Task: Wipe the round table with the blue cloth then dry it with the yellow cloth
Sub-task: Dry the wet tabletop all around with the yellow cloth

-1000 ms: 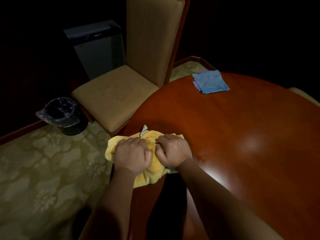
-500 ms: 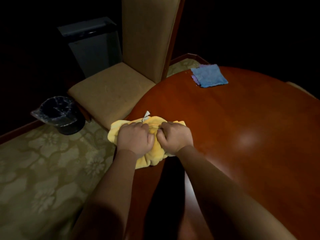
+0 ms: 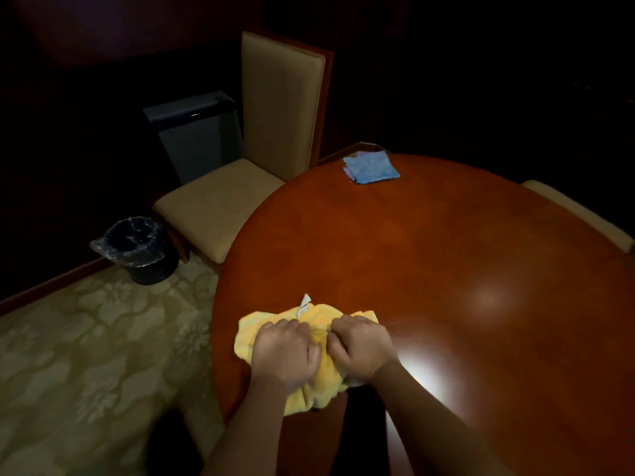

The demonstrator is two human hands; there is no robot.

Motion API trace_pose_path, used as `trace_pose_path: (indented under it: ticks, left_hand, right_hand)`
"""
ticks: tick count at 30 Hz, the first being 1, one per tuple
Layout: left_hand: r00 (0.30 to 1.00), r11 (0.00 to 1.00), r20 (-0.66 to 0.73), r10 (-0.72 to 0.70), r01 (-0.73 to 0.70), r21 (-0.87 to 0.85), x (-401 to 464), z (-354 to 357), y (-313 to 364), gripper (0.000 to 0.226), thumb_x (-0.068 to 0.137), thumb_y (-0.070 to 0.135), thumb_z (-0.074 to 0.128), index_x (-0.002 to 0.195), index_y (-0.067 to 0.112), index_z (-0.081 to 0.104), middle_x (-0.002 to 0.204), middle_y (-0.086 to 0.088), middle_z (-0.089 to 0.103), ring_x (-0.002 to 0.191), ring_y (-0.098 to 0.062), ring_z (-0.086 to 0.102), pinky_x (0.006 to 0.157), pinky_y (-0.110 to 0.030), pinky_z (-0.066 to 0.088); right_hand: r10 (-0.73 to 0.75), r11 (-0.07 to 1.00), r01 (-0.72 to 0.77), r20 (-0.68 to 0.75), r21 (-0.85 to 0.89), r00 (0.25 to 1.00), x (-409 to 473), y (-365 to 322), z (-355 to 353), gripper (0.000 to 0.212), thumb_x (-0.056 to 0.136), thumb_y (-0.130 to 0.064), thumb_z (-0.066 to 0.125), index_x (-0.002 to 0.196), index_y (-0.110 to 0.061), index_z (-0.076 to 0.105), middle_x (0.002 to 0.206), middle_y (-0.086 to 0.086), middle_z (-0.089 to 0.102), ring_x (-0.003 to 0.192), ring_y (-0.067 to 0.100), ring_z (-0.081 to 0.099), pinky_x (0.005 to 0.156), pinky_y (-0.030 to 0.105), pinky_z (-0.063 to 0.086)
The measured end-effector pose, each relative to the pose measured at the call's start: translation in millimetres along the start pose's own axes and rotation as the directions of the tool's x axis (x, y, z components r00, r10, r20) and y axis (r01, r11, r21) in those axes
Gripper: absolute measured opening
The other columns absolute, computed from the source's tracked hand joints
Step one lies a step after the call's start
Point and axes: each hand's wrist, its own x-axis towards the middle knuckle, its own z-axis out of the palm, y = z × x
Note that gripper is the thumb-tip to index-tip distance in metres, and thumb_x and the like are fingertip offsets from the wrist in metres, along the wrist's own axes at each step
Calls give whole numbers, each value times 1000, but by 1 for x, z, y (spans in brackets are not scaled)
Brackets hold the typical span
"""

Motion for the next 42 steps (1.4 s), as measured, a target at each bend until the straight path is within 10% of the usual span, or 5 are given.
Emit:
trace_pose_path:
  ticks: [5, 27, 42]
  left_hand:
    - [981, 996, -195, 22, -38, -79, 10, 15, -7, 27, 72, 31, 38, 57, 20, 57, 53, 6, 52, 46, -14, 51, 47, -26, 42]
    - [931, 992, -364, 33, -74, -101, 243, 10, -64, 30, 71, 27, 35, 56, 14, 58, 52, 1, 53, 46, -19, 51, 50, -26, 40]
    - [953, 995, -301, 23, -52, -89, 149, 5, -62, 27, 72, 30, 35, 54, 18, 52, 50, 4, 49, 44, -15, 47, 47, -27, 35]
  right_hand:
    - [-116, 993, 117, -54, 21, 992, 12, 13, 8, 25, 81, -37, 44, 67, -20, 54, 59, -4, 54, 51, 16, 51, 47, 21, 23]
    - [-30, 999, 23, -172, -41, 985, 225, 96, 21, 34, 82, -38, 39, 70, -17, 63, 61, -2, 57, 51, 18, 53, 46, 21, 26]
    - [32, 998, -35, -77, -45, 997, 154, 37, 18, 37, 82, -42, 36, 72, -17, 61, 63, -2, 57, 55, 18, 53, 46, 21, 25]
